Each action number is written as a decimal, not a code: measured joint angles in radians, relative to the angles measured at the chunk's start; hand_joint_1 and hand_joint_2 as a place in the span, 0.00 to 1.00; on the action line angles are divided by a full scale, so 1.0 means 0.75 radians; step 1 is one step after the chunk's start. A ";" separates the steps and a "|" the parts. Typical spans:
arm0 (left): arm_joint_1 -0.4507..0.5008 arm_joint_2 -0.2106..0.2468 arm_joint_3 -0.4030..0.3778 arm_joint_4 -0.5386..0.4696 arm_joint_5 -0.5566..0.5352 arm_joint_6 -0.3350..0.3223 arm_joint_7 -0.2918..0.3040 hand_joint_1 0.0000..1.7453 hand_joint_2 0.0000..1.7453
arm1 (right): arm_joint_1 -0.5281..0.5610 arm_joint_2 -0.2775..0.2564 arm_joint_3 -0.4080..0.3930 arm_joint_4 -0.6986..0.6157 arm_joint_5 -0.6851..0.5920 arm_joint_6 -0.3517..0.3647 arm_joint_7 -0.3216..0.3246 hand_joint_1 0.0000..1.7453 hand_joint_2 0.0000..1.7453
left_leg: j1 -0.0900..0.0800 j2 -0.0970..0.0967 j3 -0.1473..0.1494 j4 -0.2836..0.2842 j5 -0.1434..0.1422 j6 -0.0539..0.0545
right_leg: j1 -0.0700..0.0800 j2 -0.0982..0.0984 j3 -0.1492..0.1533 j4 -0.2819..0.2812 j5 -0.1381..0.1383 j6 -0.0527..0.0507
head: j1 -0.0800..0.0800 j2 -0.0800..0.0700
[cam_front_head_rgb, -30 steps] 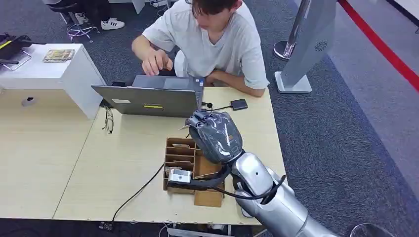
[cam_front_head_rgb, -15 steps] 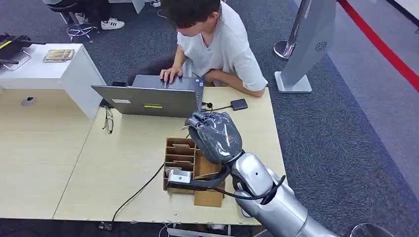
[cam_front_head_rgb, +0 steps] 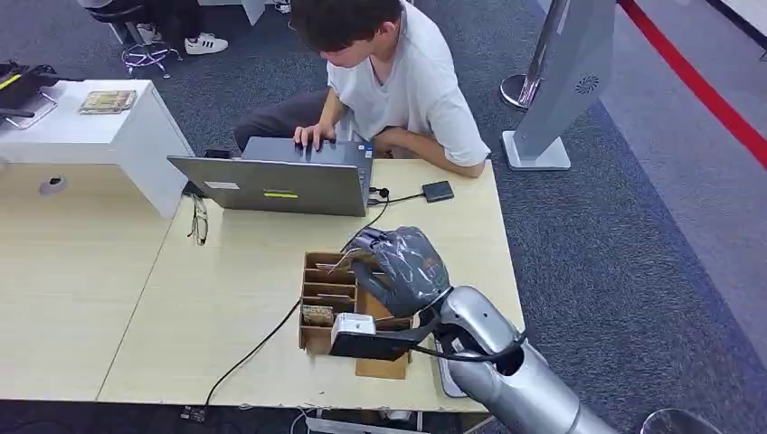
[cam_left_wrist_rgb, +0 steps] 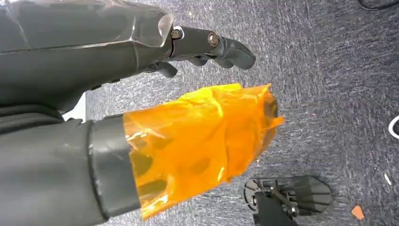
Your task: Pass the card to the sensor for recognition and then transmit it.
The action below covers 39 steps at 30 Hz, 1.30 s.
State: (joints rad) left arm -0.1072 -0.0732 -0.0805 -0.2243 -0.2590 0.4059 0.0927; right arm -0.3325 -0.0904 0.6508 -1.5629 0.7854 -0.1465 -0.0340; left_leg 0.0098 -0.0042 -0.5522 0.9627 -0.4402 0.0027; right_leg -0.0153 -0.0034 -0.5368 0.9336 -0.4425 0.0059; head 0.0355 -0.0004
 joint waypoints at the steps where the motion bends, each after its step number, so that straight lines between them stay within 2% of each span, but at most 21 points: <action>1: 0.000 0.001 0.004 0.000 -0.001 0.000 -0.001 0.00 0.00 | 0.006 -0.009 -0.009 0.006 -0.009 0.000 -0.003 1.00 1.00 | 0.000 0.000 0.000 0.000 0.000 0.000 | 0.000 0.000 0.000 0.000 0.000 0.000 | 0.000 0.000; 9: 0.001 0.002 0.033 0.000 -0.006 0.004 -0.007 0.00 0.00 | 0.050 -0.059 -0.065 0.044 -0.038 0.012 -0.018 1.00 1.00 | 0.000 0.000 0.000 0.000 0.000 0.000 | 0.000 0.000 0.000 0.000 0.000 0.000 | 0.000 0.000; 22: 0.000 0.002 0.067 0.000 -0.028 0.005 -0.014 0.00 0.00 | 0.044 -0.152 -0.138 0.158 -0.191 0.150 -0.049 1.00 1.00 | 0.000 0.000 0.000 0.000 0.000 0.000 | 0.000 0.000 0.000 0.000 0.001 0.001 | 0.000 0.000; 29: 0.001 0.002 0.082 0.000 -0.027 0.009 -0.021 0.00 0.00 | 0.032 -0.204 -0.167 0.197 -0.228 0.172 -0.061 1.00 1.00 | 0.000 0.000 0.000 0.000 0.000 0.000 | 0.000 0.000 0.000 0.000 0.001 0.001 | 0.000 0.000; 39: 0.007 0.002 0.102 0.000 -0.026 0.012 -0.028 0.00 0.00 | 0.024 -0.322 -0.220 0.216 -0.259 0.226 -0.061 1.00 1.00 | -0.001 0.000 0.000 0.000 0.000 0.000 | -0.001 0.000 0.000 0.000 0.001 0.001 | -0.001 0.000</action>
State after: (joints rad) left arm -0.1023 -0.0717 -0.0042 -0.2243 -0.2785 0.4147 0.0717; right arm -0.3147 -0.3323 0.4856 -1.4008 0.5913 0.0233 -0.0797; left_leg 0.0095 -0.0046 -0.5524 0.9630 -0.4403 0.0028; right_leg -0.0157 -0.0037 -0.5367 0.9334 -0.4418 0.0069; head 0.0351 -0.0004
